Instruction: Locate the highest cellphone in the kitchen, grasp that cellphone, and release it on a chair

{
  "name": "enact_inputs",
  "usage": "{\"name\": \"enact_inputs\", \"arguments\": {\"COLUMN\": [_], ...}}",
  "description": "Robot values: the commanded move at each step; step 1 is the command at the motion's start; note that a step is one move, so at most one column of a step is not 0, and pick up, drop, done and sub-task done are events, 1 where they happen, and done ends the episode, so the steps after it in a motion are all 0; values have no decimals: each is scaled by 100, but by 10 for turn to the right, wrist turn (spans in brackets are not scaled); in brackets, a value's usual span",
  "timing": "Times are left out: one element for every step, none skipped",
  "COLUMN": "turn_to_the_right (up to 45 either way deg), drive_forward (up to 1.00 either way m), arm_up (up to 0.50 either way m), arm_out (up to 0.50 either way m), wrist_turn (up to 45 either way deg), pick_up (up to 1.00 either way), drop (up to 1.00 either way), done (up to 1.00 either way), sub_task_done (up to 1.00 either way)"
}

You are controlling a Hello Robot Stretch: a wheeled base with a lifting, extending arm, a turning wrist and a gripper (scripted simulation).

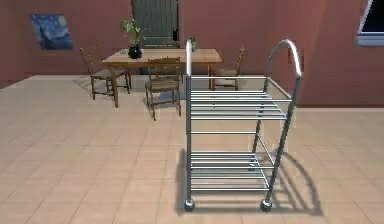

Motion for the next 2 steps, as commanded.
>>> {"name": "enact_inputs", "arguments": {"turn_to_the_right": [450,450], "drive_forward": [0,0], "arm_up": [0,0], "arm_out": [0,0], "wrist_turn": [0,0], "pick_up": [0,0], "drop": [0,0], "done": [0,0], "sub_task_done": [0,0]}}
